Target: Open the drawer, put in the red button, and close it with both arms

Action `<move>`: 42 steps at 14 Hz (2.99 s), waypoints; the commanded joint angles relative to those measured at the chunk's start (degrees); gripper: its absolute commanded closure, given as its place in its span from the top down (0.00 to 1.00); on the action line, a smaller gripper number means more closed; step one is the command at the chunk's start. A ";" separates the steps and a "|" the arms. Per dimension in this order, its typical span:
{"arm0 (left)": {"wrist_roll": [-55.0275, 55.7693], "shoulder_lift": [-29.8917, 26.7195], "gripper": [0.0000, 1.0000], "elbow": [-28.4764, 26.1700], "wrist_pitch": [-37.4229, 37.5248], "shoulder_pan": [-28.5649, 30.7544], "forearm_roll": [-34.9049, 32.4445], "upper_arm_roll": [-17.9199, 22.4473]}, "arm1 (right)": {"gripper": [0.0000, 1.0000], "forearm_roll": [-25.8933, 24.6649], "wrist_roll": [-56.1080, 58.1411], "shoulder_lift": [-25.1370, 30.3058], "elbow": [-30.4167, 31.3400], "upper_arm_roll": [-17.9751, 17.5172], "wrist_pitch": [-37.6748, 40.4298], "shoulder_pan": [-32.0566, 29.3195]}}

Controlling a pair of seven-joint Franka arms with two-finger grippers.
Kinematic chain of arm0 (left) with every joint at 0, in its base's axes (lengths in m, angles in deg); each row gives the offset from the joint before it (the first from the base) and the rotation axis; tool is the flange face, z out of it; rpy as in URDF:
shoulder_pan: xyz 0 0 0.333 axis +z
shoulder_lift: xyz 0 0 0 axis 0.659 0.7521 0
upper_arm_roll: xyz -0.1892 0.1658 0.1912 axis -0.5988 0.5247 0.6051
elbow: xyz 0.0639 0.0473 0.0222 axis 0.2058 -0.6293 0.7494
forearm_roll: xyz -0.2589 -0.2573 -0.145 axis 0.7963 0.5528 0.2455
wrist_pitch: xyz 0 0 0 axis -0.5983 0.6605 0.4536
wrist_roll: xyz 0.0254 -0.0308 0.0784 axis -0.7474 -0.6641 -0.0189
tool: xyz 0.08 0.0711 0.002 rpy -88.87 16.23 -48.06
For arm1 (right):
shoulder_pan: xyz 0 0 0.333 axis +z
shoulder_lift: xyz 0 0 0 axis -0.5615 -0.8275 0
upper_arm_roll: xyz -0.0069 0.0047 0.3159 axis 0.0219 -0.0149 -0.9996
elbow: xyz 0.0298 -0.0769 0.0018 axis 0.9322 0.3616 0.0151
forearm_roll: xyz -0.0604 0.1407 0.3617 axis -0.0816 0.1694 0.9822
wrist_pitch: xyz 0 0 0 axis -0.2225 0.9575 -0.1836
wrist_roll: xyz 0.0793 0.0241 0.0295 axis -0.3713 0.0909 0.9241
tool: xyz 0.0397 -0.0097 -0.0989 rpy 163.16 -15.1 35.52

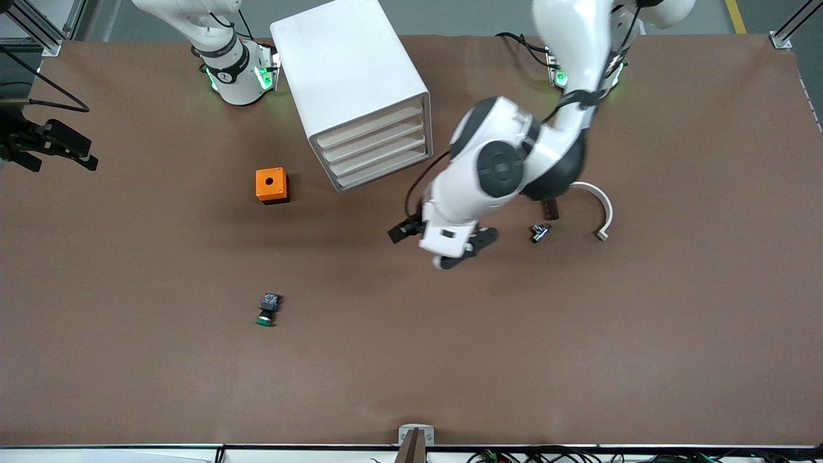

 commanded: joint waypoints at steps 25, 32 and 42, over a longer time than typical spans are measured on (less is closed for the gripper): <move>-51.68 -42.08 1.00 -35.90 1.30 26.87 -30.52 -2.97 | 1.00 0.60 -2.07 1.84 3.02 0.41 0.48 -0.55; -50.98 -32.77 1.00 -19.28 10.54 26.61 -30.17 -4.46 | 1.00 0.78 -2.16 1.84 2.85 0.41 1.01 -0.55; -50.89 -30.40 1.00 -19.19 10.28 27.93 -30.61 -4.91 | 1.00 1.04 -4.18 2.10 2.67 0.50 2.15 -0.55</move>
